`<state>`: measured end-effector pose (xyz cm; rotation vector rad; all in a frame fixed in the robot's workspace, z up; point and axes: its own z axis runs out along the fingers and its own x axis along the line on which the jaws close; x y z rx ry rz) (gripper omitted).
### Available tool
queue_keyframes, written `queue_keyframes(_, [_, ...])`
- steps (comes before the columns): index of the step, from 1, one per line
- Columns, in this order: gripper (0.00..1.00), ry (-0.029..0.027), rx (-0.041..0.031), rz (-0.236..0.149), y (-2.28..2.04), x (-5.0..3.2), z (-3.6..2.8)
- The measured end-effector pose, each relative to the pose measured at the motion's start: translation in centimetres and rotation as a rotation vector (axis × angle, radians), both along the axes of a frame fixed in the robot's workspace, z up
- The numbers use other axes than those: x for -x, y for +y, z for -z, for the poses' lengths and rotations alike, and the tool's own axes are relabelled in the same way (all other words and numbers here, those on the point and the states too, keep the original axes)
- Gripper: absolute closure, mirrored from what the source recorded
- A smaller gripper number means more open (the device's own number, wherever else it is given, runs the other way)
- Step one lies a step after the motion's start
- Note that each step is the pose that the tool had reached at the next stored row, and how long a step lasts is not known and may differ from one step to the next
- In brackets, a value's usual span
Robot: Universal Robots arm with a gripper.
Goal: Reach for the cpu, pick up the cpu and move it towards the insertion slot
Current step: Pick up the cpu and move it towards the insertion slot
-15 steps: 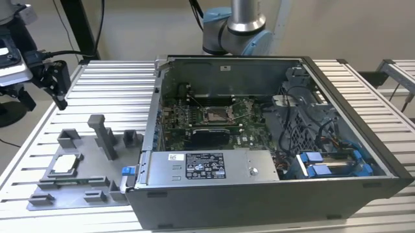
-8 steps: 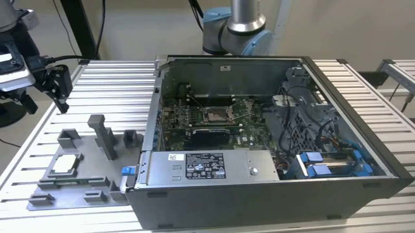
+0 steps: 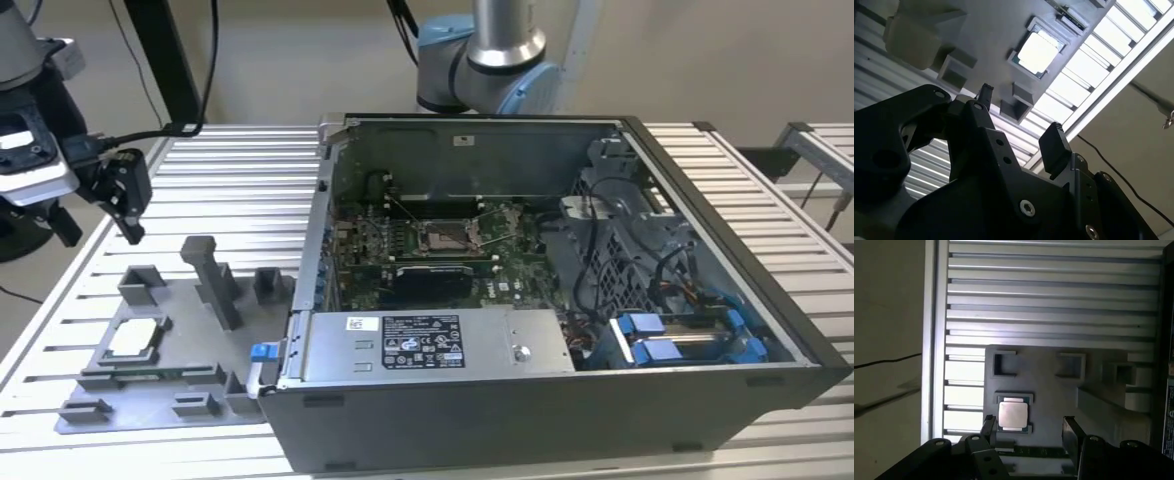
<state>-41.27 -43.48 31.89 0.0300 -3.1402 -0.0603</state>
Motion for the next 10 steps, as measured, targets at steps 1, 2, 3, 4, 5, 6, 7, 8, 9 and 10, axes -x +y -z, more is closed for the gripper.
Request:
queue_keyframes(1, [0.00, 0.0001, 0.0001, 0.000, 0.00, 0.02, 0.11])
queue_keyframes(2, [0.00, 0.0001, 0.0001, 0.000, 0.00, 0.05, 0.21])
queue_keyframes(3, [0.00, 0.0002, 0.0001, 0.000, 0.00, 0.07, 0.31])
queue_keyframes(4, [0.00, 0.0002, 0.0002, 0.000, 0.00, 0.09, 0.36])
queue_keyframes(5, [0.00, 0.0003, 0.0002, 0.000, 0.00, 0.09, 0.36])
queue_keyframes(6, [0.00, 0.0003, 0.0002, 0.000, 0.00, 0.09, 0.36])
queue_keyframes(7, [0.00, 0.0004, 0.0002, 0.000, 0.00, 0.09, 0.36])
queue_keyframes(8, [0.00, 0.0003, 0.0002, 0.000, 0.00, 0.09, 0.37])
queue_keyframes(9, [0.00, 0.0002, 0.0001, 0.000, 0.00, 0.09, 0.38])
queue_keyframes(10, [0.00, 0.0002, 0.0001, 0.000, 0.00, 0.09, 0.38])
